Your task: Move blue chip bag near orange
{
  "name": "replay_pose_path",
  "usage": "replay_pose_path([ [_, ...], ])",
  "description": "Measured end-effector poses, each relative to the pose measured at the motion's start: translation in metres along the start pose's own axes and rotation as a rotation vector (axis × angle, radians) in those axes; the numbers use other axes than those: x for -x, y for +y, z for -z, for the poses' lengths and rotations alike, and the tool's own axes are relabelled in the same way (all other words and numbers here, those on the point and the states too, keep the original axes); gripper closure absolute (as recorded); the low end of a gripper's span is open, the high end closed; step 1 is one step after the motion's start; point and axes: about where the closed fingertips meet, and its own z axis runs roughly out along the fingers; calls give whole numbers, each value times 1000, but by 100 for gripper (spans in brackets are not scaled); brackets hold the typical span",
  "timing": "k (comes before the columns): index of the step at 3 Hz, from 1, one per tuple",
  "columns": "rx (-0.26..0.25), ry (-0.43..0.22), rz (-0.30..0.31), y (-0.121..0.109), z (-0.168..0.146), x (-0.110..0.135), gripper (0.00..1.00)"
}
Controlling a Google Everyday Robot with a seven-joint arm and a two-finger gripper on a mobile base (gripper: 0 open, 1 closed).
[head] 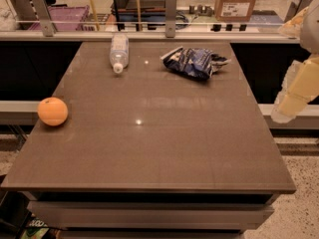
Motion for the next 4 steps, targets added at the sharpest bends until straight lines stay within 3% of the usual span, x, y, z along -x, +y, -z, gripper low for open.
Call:
replay_pose_path([
  [1, -25, -42, -59, -13, 1, 9, 0],
  [2, -5, -128, -151, -32, -11, 20, 0],
  [3, 53, -183, -250, -49, -34, 28, 0],
  [4, 94, -175, -339, -65, -52, 34, 0],
])
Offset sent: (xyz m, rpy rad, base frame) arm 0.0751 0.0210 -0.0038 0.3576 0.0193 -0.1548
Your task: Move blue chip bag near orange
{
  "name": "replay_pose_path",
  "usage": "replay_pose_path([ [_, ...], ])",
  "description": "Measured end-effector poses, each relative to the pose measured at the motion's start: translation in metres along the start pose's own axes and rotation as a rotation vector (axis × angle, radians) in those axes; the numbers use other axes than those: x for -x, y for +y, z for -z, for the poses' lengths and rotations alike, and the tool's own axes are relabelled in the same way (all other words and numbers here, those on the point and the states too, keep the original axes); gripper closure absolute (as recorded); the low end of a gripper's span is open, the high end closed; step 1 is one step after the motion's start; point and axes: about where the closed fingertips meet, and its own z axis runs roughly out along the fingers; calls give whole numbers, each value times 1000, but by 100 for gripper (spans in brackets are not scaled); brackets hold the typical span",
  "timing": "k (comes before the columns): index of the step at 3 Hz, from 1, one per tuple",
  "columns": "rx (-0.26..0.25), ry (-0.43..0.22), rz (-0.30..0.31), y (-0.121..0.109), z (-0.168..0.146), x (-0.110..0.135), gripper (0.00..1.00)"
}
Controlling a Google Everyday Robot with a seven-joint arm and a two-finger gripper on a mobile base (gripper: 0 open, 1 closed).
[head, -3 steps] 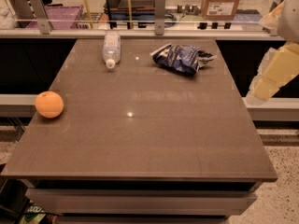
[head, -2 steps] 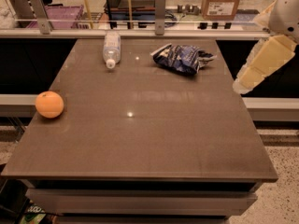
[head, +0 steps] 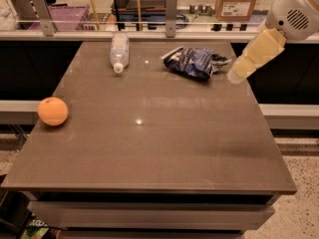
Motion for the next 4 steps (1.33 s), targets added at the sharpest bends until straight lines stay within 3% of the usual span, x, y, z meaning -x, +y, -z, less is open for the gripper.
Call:
replay_pose_path([
  [1, -17, 92, -82, -11, -10, 8, 0],
  [2, -82, 257, -152, -30, -24, 14, 0],
  [3, -157, 388, -184, -54, -39, 22, 0],
  [4, -206, 446, -181, -74, -53, 33, 0],
])
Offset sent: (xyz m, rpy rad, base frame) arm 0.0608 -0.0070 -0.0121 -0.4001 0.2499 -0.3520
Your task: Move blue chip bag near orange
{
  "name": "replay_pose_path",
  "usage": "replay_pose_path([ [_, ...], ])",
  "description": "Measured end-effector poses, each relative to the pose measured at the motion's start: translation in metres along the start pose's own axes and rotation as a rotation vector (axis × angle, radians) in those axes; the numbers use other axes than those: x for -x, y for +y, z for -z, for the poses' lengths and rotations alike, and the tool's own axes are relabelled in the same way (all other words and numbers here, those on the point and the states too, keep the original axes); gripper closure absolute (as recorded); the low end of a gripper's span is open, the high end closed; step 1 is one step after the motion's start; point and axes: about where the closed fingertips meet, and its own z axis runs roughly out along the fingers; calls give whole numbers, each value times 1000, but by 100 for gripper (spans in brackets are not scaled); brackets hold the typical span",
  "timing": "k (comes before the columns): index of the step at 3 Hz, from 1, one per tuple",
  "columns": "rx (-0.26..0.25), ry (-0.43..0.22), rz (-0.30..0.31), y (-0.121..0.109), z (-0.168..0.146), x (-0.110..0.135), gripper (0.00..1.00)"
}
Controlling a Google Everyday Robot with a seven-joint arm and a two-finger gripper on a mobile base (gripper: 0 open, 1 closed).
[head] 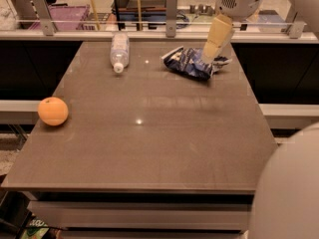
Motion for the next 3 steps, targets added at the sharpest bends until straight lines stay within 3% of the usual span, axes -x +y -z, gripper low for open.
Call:
replay_pose_path([
  [2, -28, -10, 37, -13, -23, 29, 0],
  [3, -4, -60, 93, -16, -52, 54, 0],
])
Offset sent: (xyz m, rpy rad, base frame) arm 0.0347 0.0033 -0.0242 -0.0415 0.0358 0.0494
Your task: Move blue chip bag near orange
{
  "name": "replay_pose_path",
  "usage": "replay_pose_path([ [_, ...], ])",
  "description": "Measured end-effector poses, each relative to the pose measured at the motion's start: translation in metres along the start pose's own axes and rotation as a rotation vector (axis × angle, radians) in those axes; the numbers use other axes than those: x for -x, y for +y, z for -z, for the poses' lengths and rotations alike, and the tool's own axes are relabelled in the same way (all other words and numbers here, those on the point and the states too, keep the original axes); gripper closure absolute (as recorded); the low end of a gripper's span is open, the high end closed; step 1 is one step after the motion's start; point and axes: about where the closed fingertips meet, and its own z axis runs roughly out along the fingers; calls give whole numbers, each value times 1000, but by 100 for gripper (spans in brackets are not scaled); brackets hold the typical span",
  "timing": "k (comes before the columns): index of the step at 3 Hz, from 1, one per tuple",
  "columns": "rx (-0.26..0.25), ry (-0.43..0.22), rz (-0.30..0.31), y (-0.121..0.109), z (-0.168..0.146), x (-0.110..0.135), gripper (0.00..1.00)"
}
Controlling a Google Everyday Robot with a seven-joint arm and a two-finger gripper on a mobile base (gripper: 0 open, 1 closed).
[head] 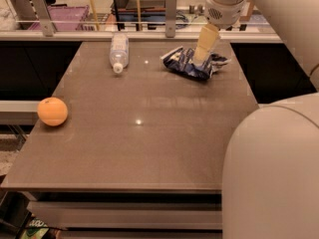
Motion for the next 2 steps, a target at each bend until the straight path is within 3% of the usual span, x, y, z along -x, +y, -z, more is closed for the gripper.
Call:
replay_pose_path([
  [2, 23, 22, -19, 3, -24, 2, 0],
])
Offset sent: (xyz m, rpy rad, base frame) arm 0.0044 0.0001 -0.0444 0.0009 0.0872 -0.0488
